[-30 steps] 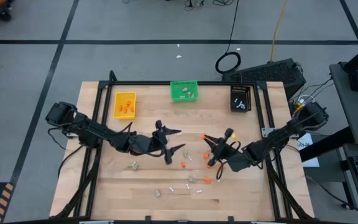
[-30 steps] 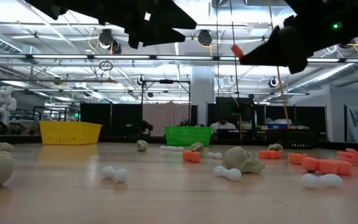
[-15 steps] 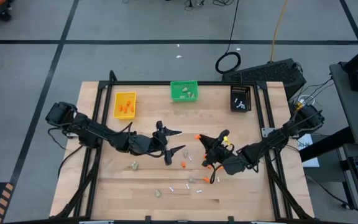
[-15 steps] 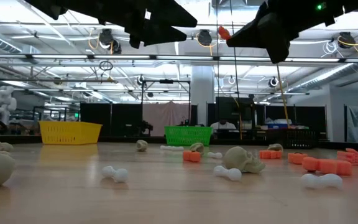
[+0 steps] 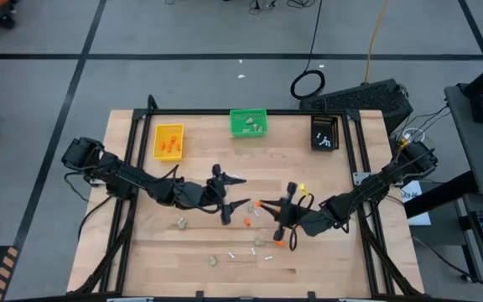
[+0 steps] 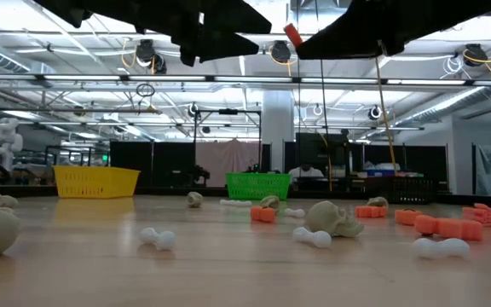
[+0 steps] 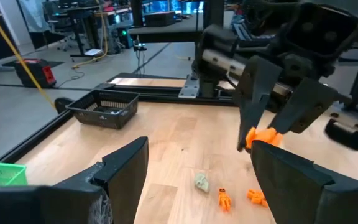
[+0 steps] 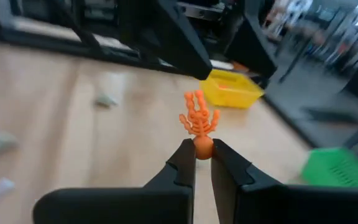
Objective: Sort Halloween decoration
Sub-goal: Put the orange skeleton toy into the yellow bin
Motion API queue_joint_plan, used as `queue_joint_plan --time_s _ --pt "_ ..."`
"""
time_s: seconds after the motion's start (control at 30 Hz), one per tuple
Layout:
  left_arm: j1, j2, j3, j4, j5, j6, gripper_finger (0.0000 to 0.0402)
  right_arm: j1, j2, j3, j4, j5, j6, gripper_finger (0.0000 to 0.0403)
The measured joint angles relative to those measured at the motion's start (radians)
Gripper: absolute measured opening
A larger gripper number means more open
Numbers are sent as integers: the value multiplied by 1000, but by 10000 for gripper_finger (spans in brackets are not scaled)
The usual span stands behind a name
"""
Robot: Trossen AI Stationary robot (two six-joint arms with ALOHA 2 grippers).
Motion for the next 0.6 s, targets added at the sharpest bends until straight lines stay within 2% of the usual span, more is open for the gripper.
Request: queue_joint_plan --time_s 0.2,0.33,0.43,0.6 --pt "-12 0 0 -1 4 1 280 0 0 -2 0 -103 318 12" --pt "-21 0 0 -2 72 1 280 0 0 -23 10 -160 471 12" --pt "-25 0 1 -2 146 6 280 0 0 -56 68 -178 533 12" --pt "-30 0 1 -2 197 9 280 0 0 -138 307 -235 521 12"
